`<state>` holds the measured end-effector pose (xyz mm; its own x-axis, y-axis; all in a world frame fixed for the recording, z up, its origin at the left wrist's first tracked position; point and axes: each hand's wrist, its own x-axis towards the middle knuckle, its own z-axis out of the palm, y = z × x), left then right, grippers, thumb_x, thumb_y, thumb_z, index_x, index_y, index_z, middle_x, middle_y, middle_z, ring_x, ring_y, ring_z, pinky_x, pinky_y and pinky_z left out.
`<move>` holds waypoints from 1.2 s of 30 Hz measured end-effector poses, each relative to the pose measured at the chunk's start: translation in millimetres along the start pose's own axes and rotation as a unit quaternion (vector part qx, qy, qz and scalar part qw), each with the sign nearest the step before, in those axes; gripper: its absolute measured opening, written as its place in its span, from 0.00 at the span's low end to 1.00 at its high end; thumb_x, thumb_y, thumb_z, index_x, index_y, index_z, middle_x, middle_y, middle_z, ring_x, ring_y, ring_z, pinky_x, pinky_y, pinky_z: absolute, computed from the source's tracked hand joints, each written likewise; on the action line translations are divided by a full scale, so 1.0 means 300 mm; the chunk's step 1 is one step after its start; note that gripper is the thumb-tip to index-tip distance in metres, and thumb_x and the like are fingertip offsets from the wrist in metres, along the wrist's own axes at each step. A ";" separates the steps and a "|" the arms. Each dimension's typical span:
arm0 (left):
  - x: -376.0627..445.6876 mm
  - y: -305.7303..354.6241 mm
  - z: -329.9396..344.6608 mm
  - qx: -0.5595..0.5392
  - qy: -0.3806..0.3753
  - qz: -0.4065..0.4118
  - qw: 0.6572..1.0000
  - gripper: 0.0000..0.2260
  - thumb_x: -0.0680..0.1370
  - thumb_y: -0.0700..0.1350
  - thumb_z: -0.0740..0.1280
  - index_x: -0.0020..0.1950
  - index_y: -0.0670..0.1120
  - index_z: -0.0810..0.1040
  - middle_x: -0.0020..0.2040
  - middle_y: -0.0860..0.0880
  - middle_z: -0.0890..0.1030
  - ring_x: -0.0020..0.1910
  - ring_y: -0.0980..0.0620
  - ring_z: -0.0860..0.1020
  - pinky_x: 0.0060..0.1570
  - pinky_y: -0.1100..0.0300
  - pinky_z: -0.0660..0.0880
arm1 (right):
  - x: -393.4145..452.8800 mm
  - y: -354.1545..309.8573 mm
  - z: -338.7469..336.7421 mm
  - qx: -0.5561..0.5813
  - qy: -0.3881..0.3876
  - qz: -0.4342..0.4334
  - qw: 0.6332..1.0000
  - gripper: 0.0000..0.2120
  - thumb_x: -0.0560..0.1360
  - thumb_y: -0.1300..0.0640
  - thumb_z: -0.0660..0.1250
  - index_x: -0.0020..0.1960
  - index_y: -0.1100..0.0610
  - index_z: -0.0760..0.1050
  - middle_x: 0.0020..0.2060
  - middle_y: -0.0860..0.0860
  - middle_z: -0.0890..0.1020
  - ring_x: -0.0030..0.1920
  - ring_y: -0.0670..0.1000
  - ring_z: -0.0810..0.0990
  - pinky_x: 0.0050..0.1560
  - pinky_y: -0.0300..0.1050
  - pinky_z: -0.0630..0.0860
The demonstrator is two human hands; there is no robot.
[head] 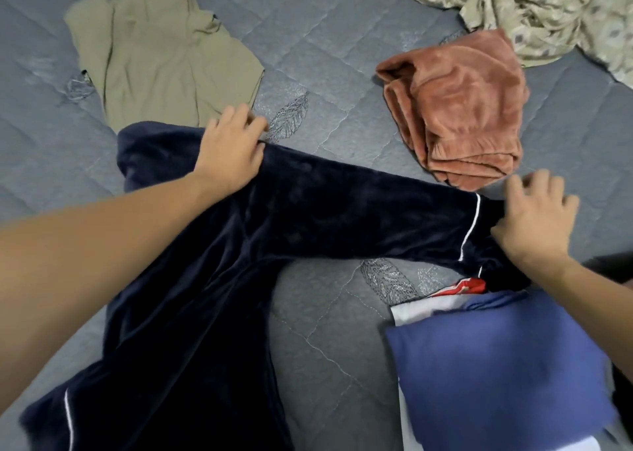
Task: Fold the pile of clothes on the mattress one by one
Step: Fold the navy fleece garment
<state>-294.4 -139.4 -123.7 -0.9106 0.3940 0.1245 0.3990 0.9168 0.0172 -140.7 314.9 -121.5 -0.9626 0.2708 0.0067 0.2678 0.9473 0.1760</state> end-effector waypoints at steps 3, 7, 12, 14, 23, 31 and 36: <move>-0.105 0.029 0.031 -0.048 -0.012 0.064 0.997 0.16 0.81 0.50 0.62 0.66 0.46 0.76 0.63 0.44 0.75 0.60 0.40 0.74 0.57 0.44 0.71 | -0.028 -0.165 -0.023 0.101 0.043 -0.155 0.982 0.19 0.68 0.60 0.66 0.58 0.61 0.72 0.56 0.63 0.71 0.53 0.65 0.71 0.48 0.61 0.72; -0.185 0.047 0.128 -0.073 -0.139 0.072 0.985 0.25 0.83 0.58 0.59 0.78 0.50 0.71 0.80 0.43 0.66 0.79 0.40 0.63 0.77 0.40 0.61 | -0.070 -0.336 0.061 0.168 -0.110 -0.238 0.950 0.26 0.82 0.51 0.56 0.78 0.54 0.68 0.75 0.57 0.69 0.71 0.61 0.69 0.67 0.60 0.73; -0.279 0.071 0.111 -0.071 -0.148 0.033 0.986 0.28 0.85 0.60 0.55 0.84 0.54 0.58 0.85 0.44 0.53 0.83 0.41 0.51 0.81 0.42 0.51 | -0.138 -0.443 0.071 0.128 -0.121 -0.150 0.973 0.32 0.82 0.54 0.57 0.85 0.53 0.53 0.84 0.56 0.54 0.83 0.58 0.51 0.83 0.59 0.50; -0.392 0.072 0.069 -0.083 -0.146 0.000 0.986 0.29 0.84 0.62 0.53 0.84 0.55 0.58 0.85 0.44 0.54 0.84 0.42 0.51 0.81 0.42 0.52 | -0.195 -0.520 0.030 0.139 -0.101 -0.151 0.973 0.35 0.81 0.56 0.60 0.85 0.55 0.51 0.84 0.56 0.51 0.84 0.57 0.48 0.83 0.58 0.48; -1.019 0.032 -0.092 -0.069 -0.179 -0.203 0.960 0.37 0.77 0.69 0.55 0.78 0.47 0.67 0.72 0.45 0.70 0.70 0.42 0.70 0.63 0.46 0.72 | -0.547 -1.089 -0.131 0.210 -0.143 -0.439 0.862 0.41 0.77 0.57 0.66 0.85 0.51 0.49 0.84 0.52 0.52 0.84 0.54 0.48 0.83 0.57 0.46; -1.329 -0.027 -0.200 -0.049 -0.225 -0.262 0.937 0.30 0.70 0.71 0.69 0.60 0.50 0.72 0.53 0.48 0.81 0.56 0.42 0.77 0.54 0.47 0.71 | -0.709 -1.173 -0.121 0.154 -0.139 -0.489 0.847 0.32 0.78 0.57 0.69 0.80 0.50 0.63 0.83 0.54 0.57 0.84 0.57 0.48 0.82 0.62 0.43; -1.411 0.086 -0.305 -0.027 -0.241 -0.230 0.943 0.26 0.73 0.68 0.69 0.58 0.50 0.70 0.48 0.52 0.81 0.46 0.45 0.81 0.40 0.53 0.70 | -0.872 -1.073 -0.159 0.219 -0.049 -0.453 0.863 0.24 0.71 0.63 0.72 0.65 0.52 0.75 0.69 0.55 0.69 0.68 0.58 0.68 0.68 0.54 0.71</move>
<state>111.1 -288.5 -85.2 -0.9265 -0.0474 -0.3733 -0.0562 0.9983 0.0125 23.0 -69.0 -132.8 -0.7833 -0.6211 -0.0253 -0.5813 0.7463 -0.3244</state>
